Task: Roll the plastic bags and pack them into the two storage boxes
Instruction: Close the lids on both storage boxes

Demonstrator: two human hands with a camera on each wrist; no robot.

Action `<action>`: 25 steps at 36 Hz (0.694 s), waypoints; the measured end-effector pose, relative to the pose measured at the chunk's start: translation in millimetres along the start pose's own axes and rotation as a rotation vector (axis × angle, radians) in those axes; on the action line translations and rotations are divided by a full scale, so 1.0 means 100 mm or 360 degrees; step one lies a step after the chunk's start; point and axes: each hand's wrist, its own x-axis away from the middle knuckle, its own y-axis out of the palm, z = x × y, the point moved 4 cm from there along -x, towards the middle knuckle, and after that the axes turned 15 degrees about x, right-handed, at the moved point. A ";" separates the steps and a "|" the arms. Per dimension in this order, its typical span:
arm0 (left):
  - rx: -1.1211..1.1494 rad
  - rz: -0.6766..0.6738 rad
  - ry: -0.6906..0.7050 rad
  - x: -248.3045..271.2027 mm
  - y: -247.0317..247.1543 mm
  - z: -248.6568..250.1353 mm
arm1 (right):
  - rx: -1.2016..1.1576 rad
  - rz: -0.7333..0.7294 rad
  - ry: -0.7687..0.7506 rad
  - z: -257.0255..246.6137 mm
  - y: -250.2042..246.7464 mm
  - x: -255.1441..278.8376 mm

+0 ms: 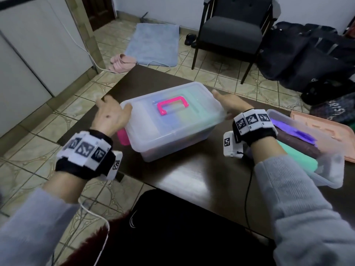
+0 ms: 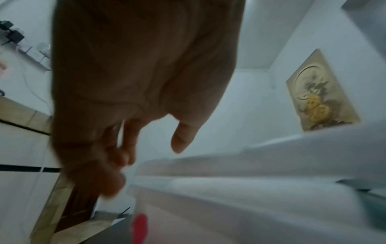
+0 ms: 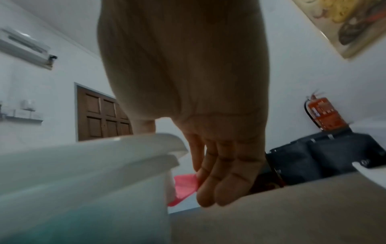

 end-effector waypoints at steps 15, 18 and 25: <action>-0.0010 -0.0112 -0.0118 -0.09 0.33 0.07 | -0.0549 -0.0117 0.0183 0.36 0.29 0.30; -0.0053 -0.0116 -0.0012 -0.24 0.39 0.19 | -0.0699 -0.0142 0.0227 0.42 0.34 0.43; -0.0077 -0.0108 0.0123 -0.43 0.58 0.42 | -0.0703 0.0014 0.0293 0.49 0.27 0.49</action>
